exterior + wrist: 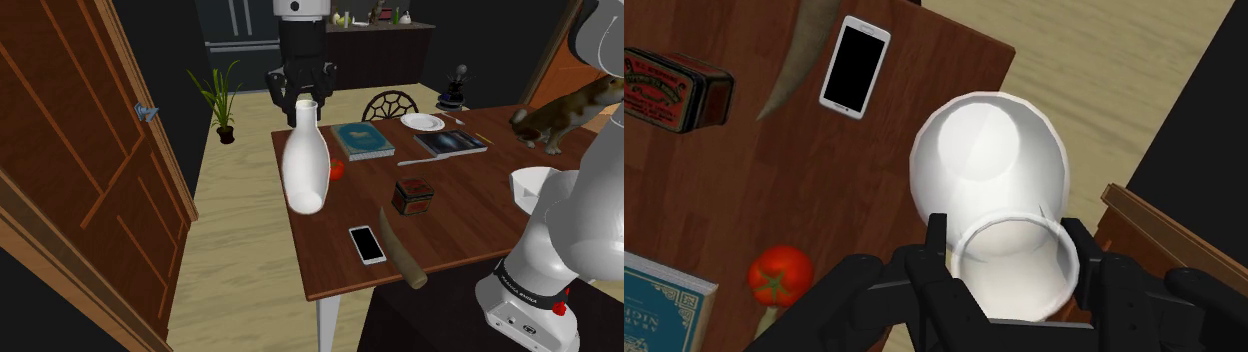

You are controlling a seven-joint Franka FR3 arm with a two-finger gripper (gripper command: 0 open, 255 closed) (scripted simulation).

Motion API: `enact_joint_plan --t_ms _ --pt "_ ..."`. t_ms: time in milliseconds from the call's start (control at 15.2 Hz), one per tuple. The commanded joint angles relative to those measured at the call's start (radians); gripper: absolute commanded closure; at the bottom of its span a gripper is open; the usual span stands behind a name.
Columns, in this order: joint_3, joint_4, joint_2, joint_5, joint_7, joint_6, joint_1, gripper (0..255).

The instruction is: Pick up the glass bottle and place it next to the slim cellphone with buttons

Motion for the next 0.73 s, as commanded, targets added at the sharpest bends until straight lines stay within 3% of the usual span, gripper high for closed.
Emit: enact_joint_plan --t_ms 0,660 --pt "-0.001 -0.043 -0.011 0.003 -0.002 0.033 -0.001 255" --pt "-0.004 -0.220 -0.046 0.013 -0.012 0.177 -0.004 255"
